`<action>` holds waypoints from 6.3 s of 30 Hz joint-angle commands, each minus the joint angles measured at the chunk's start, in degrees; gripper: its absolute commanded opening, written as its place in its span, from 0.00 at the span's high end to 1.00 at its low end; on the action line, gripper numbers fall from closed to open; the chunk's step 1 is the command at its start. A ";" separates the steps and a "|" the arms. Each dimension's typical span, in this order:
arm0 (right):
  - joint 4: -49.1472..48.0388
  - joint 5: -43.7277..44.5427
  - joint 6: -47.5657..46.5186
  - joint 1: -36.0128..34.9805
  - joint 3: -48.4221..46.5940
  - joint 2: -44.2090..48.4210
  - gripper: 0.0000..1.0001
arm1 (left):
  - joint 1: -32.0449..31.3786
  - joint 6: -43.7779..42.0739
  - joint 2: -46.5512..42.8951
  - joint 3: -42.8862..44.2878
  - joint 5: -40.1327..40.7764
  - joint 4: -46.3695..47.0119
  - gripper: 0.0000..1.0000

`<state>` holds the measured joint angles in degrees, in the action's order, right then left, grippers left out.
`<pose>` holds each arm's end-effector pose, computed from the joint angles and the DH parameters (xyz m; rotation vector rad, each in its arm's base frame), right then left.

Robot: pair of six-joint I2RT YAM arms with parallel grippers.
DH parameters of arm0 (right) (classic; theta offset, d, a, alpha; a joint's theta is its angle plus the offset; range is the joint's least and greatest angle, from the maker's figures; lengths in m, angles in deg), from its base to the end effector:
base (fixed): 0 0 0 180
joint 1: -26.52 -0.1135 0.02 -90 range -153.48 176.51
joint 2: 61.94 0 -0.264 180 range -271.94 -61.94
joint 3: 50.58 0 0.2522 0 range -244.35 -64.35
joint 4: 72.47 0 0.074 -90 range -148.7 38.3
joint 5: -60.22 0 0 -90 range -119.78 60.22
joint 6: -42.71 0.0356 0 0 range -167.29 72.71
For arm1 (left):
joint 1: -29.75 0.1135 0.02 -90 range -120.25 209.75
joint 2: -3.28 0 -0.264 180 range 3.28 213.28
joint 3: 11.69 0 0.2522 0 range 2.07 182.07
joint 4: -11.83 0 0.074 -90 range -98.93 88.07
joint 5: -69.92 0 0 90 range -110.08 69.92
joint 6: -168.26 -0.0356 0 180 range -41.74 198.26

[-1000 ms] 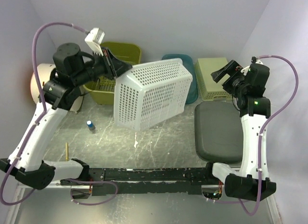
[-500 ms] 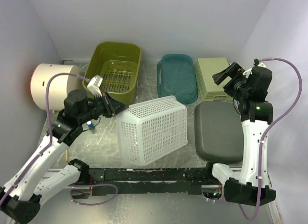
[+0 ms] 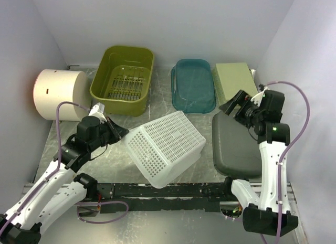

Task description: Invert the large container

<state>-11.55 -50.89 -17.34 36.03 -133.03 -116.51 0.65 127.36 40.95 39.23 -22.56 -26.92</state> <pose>0.1794 -0.0171 0.3881 0.5220 2.1003 0.6021 0.1350 -0.0769 0.2855 -0.3423 2.1091 -0.8861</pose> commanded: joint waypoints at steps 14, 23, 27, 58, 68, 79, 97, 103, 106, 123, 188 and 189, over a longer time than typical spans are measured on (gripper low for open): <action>-1.46 -13.88 6.25 -6.35 30.60 8.46 0.13 | -9.26 -3.15 18.34 4.60 10.38 -0.65 0.65; -7.17 -11.54 6.06 -7.39 30.20 4.60 0.13 | -9.29 -9.34 21.00 7.48 7.39 -1.46 0.17; -11.90 -11.08 7.60 -9.52 31.63 2.87 0.13 | -9.37 -9.16 28.81 8.51 -1.96 4.44 0.20; -7.12 27.78 11.82 -18.12 12.20 8.98 0.11 | -12.62 -24.98 53.34 57.91 12.51 -17.70 0.07; -6.20 23.32 12.11 -18.13 13.09 6.70 0.11 | -6.03 -38.75 69.28 72.27 16.38 -12.20 0.02; -5.94 21.80 11.03 -18.16 13.22 6.30 0.11 | -2.71 -38.36 78.02 73.24 7.35 -10.68 0.35; -6.02 20.65 10.62 -18.18 14.05 6.04 0.11 | -2.30 -37.38 69.09 85.67 0.60 -15.04 0.93; -6.66 20.23 11.35 -18.13 14.22 5.97 0.11 | 1.94 -27.74 63.22 81.86 -13.72 -8.23 0.93; -6.69 20.30 11.29 -18.13 14.11 5.97 0.11 | 5.51 -20.97 60.70 76.63 -22.35 -1.38 0.93; -6.08 20.02 10.89 -18.13 14.19 5.85 0.11 | 23.29 -11.31 56.00 52.48 -33.82 12.62 0.93; -10.70 12.94 11.84 -18.92 16.06 -0.43 0.14 | 40.69 -10.75 65.76 55.95 -29.44 9.01 0.93; -11.25 12.71 12.04 -18.92 16.12 -0.70 0.14 | 41.34 -12.90 66.04 57.17 -27.90 6.50 0.93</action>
<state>-21.10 -37.09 -5.56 17.50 -116.53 -116.44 38.62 125.09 105.78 91.65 -58.62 -7.89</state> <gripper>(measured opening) 0.867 0.118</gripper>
